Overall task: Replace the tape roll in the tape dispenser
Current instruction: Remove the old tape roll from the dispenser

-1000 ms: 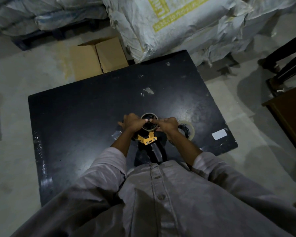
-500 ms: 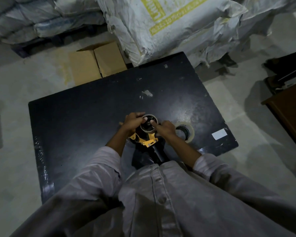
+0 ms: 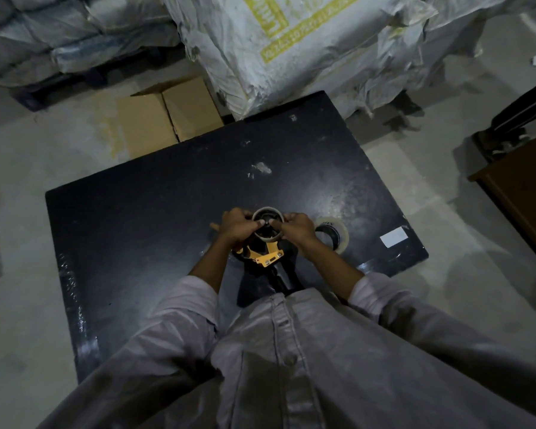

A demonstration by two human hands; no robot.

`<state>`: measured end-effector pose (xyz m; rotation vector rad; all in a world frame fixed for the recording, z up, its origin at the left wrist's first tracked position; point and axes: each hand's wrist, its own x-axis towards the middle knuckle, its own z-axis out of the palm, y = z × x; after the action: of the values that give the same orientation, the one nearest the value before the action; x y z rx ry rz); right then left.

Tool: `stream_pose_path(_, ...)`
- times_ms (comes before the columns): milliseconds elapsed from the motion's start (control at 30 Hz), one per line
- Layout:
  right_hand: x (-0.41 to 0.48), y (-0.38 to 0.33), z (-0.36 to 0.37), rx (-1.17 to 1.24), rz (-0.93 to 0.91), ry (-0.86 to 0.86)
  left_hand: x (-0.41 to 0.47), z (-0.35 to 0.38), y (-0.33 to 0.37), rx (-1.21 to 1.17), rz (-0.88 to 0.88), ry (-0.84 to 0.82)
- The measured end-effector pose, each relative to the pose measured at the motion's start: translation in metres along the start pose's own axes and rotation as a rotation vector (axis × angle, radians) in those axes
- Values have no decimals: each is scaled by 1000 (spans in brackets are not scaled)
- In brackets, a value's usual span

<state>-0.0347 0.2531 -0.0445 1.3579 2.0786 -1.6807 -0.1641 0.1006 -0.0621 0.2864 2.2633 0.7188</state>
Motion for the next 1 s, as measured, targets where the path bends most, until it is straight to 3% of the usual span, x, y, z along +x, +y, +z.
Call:
stream_pose_path(233, -3, -1, -4, -55, -34, 31, 36, 27, -35, -130, -56, 36)
stream_pose_path(567, -11, -9, -4, -21, -16, 77, -27, 10, 13, -41, -111, 149)
stream_pose_path(700, -13, -3, -2, -58, -56, 101, -24, 9, 9, -34, -75, 93)
stream_pose_path(833, -23, -1, -7, 14, -153, 21, -18, 6, -4, -176, -4, -35)
stream_pose_path(1000, -10, 9, 1, -35, -47, 76, -20, 12, -4, -131, 40, 67)
